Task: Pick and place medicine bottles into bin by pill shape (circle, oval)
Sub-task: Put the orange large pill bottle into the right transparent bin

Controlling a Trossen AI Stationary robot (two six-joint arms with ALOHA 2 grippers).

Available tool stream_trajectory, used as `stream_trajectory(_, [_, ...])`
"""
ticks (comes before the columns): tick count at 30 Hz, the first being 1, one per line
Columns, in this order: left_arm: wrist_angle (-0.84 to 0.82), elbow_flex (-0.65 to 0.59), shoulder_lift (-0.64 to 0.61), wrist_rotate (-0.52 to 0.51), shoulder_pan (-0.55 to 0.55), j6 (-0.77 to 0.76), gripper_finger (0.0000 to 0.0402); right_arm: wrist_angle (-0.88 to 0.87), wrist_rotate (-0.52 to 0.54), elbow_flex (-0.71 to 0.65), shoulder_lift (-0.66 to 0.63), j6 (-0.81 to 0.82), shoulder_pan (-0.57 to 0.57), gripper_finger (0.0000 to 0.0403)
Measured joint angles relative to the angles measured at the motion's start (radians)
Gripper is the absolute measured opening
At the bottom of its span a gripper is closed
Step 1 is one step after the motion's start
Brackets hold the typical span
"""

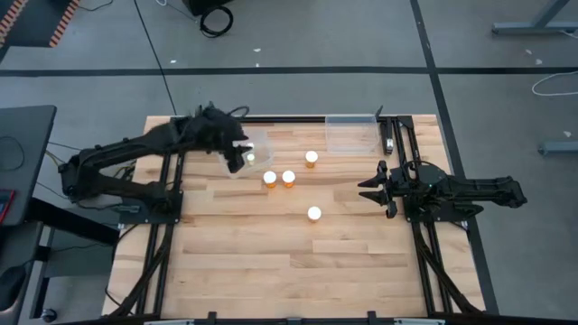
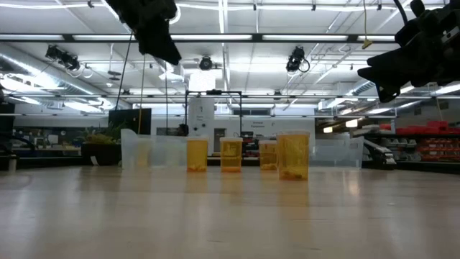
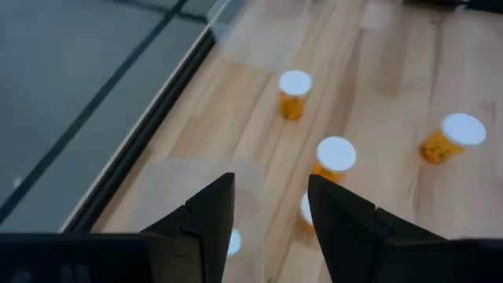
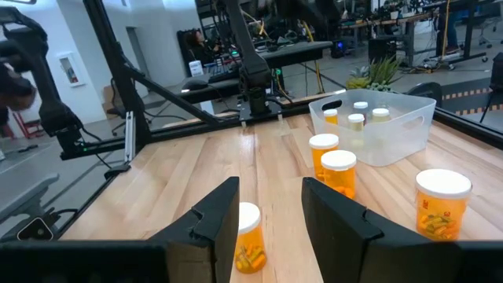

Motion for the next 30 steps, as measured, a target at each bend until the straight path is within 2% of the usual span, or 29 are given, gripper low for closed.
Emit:
stream_trajectory(7, [0.336,-0.315,-0.171,0.012,-0.003,0.029,0.0172,0.0,0.0,0.0,0.0,0.0,0.0,0.0147])
stream_trajectory(12, [0.644,-0.485,-0.31,0.129,-0.005,0.056,0.0172,0.0,0.0,0.0,0.0,0.0,0.0,0.0147])
stream_trajectory(14, [0.721,-0.535,-0.352,0.142,-0.005,0.06,0.0172,0.0,0.0,0.0,0.0,0.0,0.0,0.0147])
stream_trajectory(22, [0.804,-0.669,-0.464,0.185,-0.004,0.154,0.0165,0.0,0.0,0.0,0.0,0.0,0.0,0.0147])
stream_trajectory(27, [0.876,-0.743,-0.531,0.258,-0.004,0.204,0.0155,0.0,0.0,0.0,0.0,0.0,0.0,0.0147])
stream_trajectory(30, [0.936,-0.789,-0.573,0.338,-0.004,0.208,0.0148,0.0,0.0,0.0,0.0,0.0,0.0,0.0147])
